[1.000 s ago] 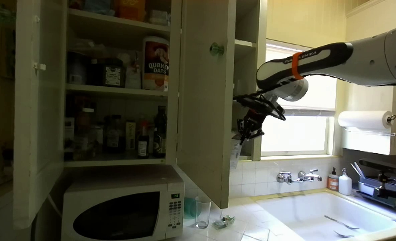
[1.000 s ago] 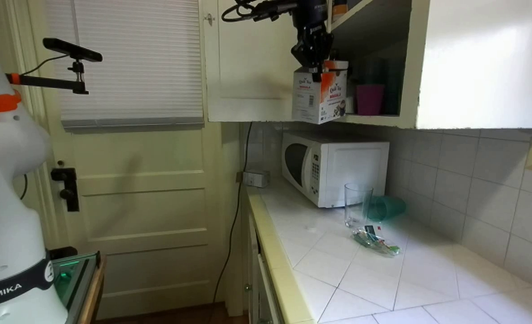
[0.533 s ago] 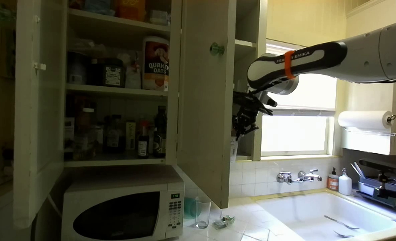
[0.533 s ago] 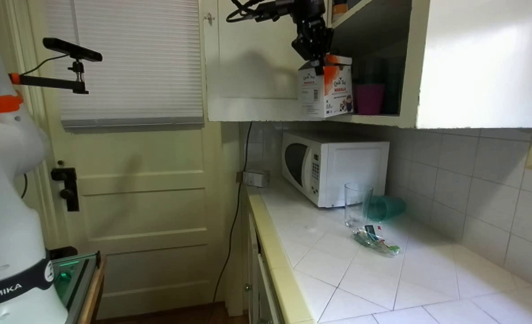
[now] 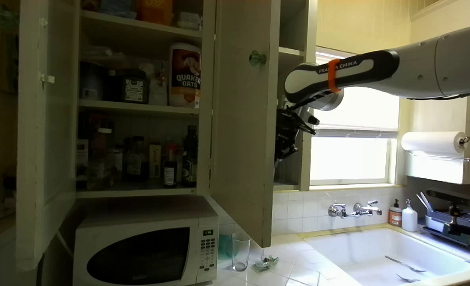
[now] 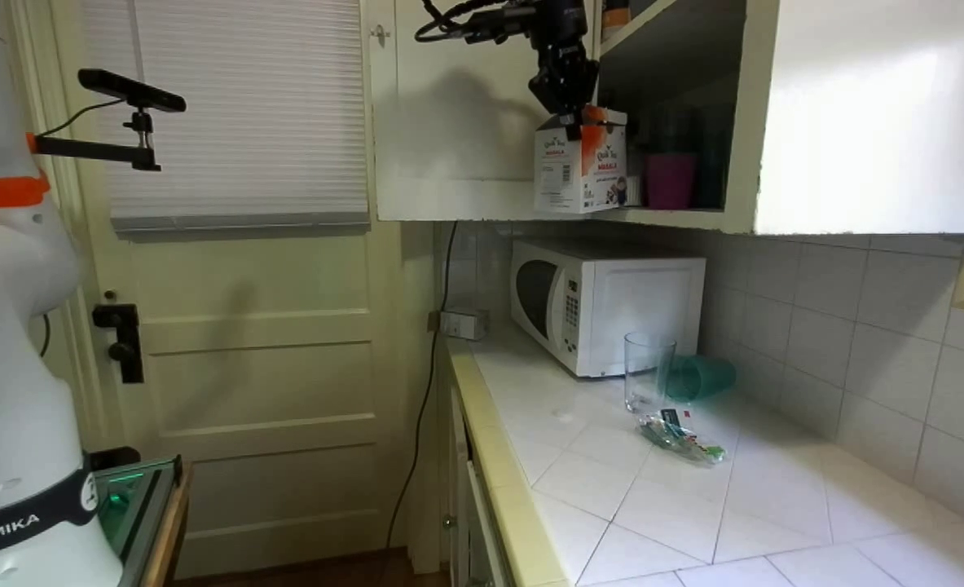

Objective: Open the right cabinet door then put the white box on the bottom shelf.

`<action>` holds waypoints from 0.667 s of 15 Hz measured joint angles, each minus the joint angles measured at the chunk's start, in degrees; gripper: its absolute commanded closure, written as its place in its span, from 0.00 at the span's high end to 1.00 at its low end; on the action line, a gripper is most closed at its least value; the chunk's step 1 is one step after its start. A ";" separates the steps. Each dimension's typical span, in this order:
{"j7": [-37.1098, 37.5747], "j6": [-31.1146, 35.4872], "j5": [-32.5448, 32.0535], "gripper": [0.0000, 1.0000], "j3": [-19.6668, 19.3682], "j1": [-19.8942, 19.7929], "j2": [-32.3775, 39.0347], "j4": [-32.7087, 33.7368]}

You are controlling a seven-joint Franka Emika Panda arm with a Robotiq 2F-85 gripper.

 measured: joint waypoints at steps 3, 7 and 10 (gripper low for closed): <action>-0.05 0.12 0.01 0.01 0.00 0.57 1.61 2.61; 0.14 0.95 -0.03 0.01 -0.01 1.08 6.16 7.78; 0.19 2.04 -0.03 0.01 -0.06 1.57 10.24 12.33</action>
